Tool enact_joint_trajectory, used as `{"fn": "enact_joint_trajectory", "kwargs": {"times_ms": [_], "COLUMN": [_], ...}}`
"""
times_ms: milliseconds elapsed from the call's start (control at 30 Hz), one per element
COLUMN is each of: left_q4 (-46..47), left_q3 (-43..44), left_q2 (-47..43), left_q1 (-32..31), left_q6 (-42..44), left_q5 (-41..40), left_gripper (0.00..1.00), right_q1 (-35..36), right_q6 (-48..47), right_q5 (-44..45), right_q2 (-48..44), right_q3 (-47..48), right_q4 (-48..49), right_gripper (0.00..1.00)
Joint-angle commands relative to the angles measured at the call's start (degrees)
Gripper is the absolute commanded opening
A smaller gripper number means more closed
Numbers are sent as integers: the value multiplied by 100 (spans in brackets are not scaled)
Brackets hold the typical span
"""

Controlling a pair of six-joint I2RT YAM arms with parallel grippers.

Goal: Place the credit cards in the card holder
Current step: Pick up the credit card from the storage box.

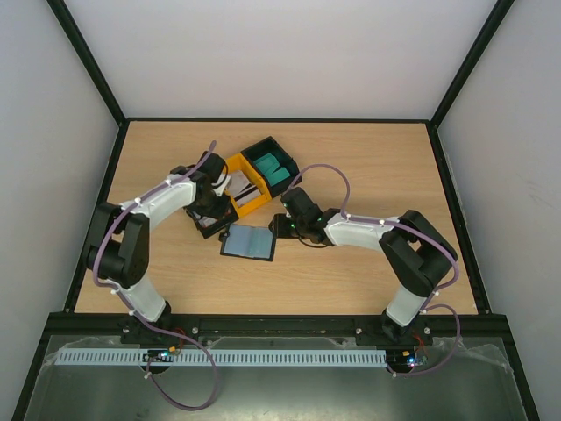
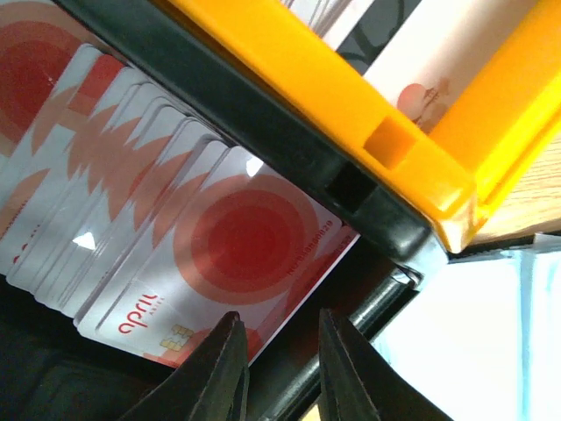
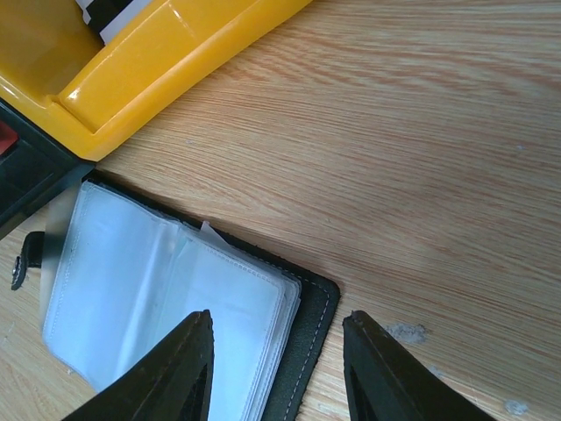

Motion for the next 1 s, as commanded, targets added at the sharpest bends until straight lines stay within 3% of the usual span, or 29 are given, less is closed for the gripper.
{"fn": "enact_joint_trajectory", "kwargs": {"times_ms": [0,200,533,800,967], "left_q4": [-307,-121,-120,-92,-124], "left_q3": [-185,-398,-122,16,-88], "left_q2": [-97,-462,-598,-664,-474], "left_q1": [-84,-88,-87,-85,-91], "left_q6": [-90,6,-18,-33,-22], "left_q5": [407,1117,1122,864,308], "left_gripper": [25,27,31,41,50], "right_q1": [-11,-11,-18,-14,-16], "right_q6": [39,15,12,25,37], "right_q5": [19,30,35,42,40], "right_q2": [100,108,105,100,112], "right_q3": [-27,-7,3,-16,-15], "right_q4": [68,48,39,34,52], "right_gripper": [41,41,41,41,41]}}
